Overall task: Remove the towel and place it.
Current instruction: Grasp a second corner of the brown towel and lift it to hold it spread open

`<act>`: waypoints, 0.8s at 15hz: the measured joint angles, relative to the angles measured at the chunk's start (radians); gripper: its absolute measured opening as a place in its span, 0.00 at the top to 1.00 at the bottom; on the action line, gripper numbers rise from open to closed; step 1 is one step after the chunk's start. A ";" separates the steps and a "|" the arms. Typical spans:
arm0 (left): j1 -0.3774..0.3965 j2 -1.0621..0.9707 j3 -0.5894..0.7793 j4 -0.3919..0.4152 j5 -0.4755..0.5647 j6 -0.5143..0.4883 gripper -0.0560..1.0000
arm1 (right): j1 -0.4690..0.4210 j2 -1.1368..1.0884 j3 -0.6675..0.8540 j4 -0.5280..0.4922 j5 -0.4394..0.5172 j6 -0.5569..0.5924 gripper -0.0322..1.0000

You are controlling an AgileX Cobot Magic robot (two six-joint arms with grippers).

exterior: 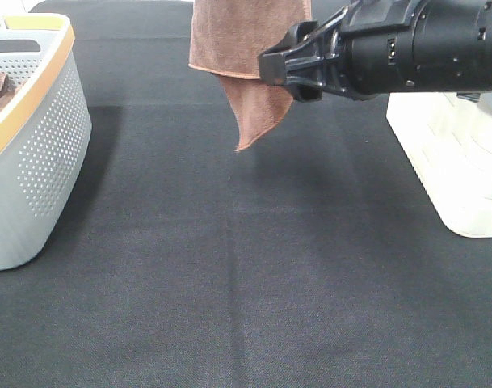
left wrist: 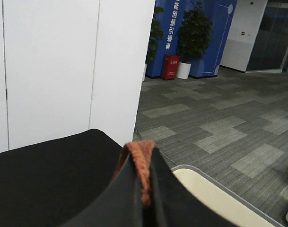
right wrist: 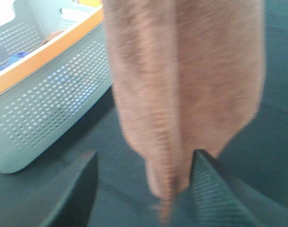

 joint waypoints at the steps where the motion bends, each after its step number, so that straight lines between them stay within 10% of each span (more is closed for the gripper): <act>1: 0.000 0.000 0.000 0.000 0.000 0.000 0.95 | 0.000 0.000 0.000 0.000 -0.005 0.000 0.49; 12: 0.000 0.000 0.000 -0.009 0.000 0.000 0.95 | 0.000 0.000 0.000 0.000 0.030 0.000 0.97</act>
